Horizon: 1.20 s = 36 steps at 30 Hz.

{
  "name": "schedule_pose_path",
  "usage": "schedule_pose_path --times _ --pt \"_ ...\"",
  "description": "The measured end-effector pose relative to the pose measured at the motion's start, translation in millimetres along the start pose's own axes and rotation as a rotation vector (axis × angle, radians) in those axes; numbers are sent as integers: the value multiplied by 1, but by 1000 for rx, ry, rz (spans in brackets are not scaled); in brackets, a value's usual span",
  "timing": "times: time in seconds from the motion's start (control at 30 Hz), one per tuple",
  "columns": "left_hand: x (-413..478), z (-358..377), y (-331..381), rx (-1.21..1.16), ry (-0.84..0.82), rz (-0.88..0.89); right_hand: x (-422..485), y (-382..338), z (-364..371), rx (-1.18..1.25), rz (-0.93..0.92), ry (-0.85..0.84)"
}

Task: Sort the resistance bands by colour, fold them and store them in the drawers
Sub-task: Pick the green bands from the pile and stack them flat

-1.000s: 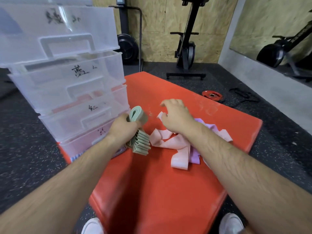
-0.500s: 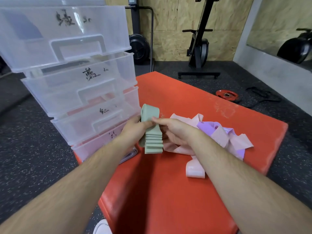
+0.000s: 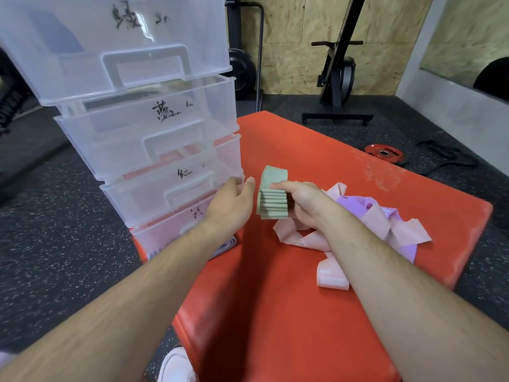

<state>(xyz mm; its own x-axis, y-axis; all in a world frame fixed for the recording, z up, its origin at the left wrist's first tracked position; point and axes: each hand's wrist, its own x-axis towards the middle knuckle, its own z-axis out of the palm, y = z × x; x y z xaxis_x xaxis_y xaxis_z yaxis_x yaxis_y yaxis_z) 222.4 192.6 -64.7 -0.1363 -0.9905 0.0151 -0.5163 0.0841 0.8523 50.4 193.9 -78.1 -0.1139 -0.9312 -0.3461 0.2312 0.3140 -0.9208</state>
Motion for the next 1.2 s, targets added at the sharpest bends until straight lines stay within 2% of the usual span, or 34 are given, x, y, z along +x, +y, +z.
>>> schedule_pose_path --times 0.13,0.23,0.33,0.4,0.5,0.7,0.87,1.2 --pt "-8 -14 -2 39 135 109 7 6 24 -90 -43 53" --pt "-5 -19 -12 152 136 166 16 23 36 -263 -41 64" --pt "0 -20 -27 304 49 215 17 33 39 -302 -32 120" --pt "-2 -18 -33 379 -66 264 13 30 39 -304 -19 104" --pt "-5 -12 -36 458 -221 339 2 23 40 -431 -68 71" --pt "-4 -6 -38 579 -259 321 2 24 35 -1033 -335 264" --pt "-2 -5 -42 607 -231 302 6 35 27 -1233 -399 119" --pt "-4 4 -29 665 -185 317 -11 33 17 -1337 -467 80"
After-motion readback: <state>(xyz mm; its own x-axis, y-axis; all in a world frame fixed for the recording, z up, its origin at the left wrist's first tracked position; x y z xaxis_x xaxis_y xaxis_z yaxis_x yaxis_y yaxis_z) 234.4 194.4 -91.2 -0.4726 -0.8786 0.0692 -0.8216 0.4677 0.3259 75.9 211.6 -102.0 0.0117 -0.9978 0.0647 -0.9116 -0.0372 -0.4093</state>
